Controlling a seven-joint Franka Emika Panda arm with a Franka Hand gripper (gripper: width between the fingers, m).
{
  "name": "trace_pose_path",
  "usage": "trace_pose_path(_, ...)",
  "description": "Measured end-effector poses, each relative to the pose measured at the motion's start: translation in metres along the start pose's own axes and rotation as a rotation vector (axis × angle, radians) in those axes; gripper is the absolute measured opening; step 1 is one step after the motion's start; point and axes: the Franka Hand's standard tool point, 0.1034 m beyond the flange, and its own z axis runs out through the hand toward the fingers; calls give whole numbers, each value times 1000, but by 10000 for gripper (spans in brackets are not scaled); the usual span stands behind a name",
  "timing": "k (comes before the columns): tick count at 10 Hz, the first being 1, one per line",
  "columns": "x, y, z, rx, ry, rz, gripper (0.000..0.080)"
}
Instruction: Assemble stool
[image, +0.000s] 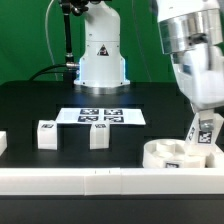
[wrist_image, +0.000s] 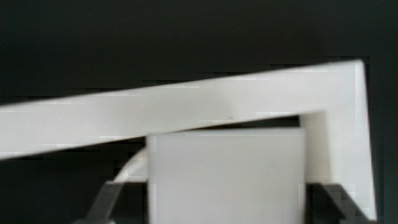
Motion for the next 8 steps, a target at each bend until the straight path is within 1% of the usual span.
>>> trace_pose_path(3,-2,1,0,45,-35,219,338)
trace_pose_path(4,-3,2,1,45,-47,296,338)
trace_pose_path(7,-3,2,1,44,-50,325,338)
trace_pose_path(8,-3,3,1,43,-49,289,498)
